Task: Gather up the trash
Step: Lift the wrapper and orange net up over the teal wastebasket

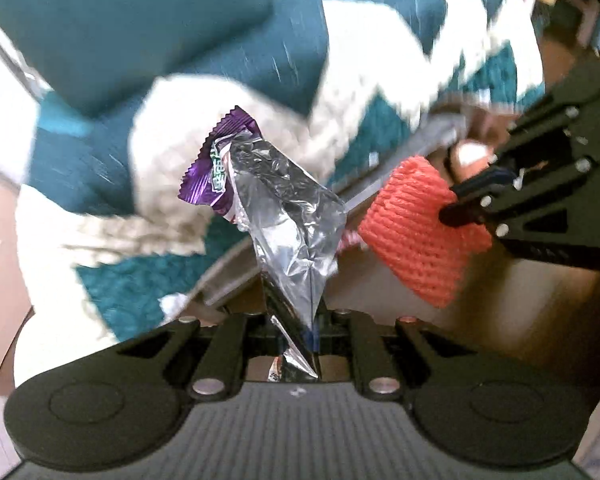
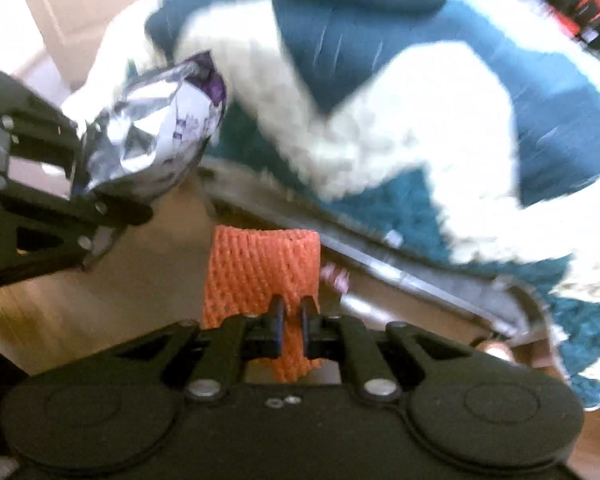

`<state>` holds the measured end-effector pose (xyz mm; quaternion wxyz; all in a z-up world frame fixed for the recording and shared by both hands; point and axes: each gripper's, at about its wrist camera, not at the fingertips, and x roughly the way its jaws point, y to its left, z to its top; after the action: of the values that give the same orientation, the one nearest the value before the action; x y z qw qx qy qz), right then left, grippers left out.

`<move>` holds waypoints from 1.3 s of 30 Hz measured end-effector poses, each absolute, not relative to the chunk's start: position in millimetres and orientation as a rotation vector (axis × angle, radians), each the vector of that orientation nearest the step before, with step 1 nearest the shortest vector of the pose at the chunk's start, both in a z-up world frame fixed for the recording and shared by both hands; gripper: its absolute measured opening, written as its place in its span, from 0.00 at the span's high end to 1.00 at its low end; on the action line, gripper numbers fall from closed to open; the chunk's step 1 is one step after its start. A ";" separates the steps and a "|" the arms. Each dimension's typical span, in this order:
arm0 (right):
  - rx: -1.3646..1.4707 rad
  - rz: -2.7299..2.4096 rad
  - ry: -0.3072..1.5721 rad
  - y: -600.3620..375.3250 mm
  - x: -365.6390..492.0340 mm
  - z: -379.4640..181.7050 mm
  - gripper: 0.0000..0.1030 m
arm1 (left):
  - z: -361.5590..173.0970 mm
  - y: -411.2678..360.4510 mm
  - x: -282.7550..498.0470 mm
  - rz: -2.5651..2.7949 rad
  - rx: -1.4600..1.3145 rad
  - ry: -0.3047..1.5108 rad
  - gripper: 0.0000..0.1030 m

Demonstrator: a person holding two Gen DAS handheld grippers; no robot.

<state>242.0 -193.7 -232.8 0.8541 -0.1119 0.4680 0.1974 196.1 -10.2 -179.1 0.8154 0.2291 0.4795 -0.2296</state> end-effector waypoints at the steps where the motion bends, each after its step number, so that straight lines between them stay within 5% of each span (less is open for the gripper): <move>1: -0.224 0.412 0.958 -198.7 237.8 -218.5 0.93 | -168.9 -10.0 193.4 -0.481 0.468 1.004 0.89; 23: -0.199 0.333 0.341 -228.4 161.7 67.0 0.93 | 90.3 3.0 145.9 -0.345 0.205 0.473 0.88; 31: -0.173 0.310 0.211 -222.0 191.1 143.1 0.93 | 170.0 0.7 185.5 -0.314 0.130 0.358 0.88; 39: -0.181 0.298 0.197 -204.0 240.0 176.8 0.93 | 194.6 8.5 252.6 -0.279 0.069 0.390 0.88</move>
<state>240.0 -204.0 176.8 0.9800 -0.0901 0.0979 0.1482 252.6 8.5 194.6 0.9708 0.0341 0.1933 -0.1383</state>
